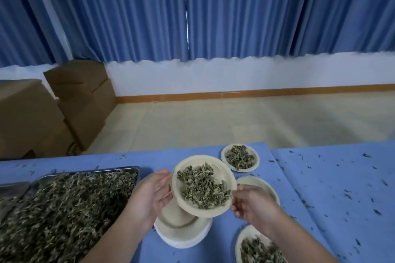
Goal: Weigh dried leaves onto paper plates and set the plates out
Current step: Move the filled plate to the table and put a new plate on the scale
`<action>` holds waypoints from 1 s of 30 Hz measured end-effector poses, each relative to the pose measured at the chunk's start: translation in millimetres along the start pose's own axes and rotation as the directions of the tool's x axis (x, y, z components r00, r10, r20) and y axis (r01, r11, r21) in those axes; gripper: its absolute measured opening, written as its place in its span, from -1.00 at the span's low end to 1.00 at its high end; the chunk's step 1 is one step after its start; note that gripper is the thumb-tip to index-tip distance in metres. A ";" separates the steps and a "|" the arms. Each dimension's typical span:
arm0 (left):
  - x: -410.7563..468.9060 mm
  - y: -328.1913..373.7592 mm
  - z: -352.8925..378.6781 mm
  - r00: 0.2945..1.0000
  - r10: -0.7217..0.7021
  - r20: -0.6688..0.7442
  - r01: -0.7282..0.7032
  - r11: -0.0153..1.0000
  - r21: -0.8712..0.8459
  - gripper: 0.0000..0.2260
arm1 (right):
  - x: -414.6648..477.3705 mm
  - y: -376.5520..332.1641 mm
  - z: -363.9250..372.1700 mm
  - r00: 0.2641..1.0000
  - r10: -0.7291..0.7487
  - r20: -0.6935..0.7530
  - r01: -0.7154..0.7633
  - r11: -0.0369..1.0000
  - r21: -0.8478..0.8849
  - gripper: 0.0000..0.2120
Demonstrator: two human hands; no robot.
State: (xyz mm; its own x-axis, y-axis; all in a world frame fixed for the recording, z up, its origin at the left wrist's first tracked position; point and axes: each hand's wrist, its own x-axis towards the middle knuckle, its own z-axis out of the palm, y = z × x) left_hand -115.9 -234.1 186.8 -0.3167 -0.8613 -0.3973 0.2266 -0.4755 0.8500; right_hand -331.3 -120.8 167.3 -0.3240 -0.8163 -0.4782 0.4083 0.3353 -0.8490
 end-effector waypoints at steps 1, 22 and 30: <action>7.1 2.3 6.1 1.000 0.001 -0.011 -0.001 1.000 -0.010 -0.87 | 6.3 -5.9 -0.1 1.000 0.004 0.004 -0.004 1.000 -0.013 -0.89; 112.0 17.1 22.0 0.992 0.008 -0.127 -0.032 0.981 -0.190 -0.79 | 214.6 28.7 30.2 0.906 0.198 -0.373 -0.124 0.969 0.214 -0.83; 103.0 19.0 8.1 0.993 0.003 -0.119 -0.024 0.984 -0.175 -0.79 | 221.3 34.1 27.8 0.879 0.227 -0.420 -0.164 0.970 0.182 -0.87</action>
State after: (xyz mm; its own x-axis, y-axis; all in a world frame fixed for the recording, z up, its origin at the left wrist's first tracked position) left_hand -151.7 -330.5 164.8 -0.2041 -0.8779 -0.4331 0.3922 -0.4787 0.7855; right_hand -365.3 -303.1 38.8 -0.5502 -0.4436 -0.7075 0.6041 0.3735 -0.7039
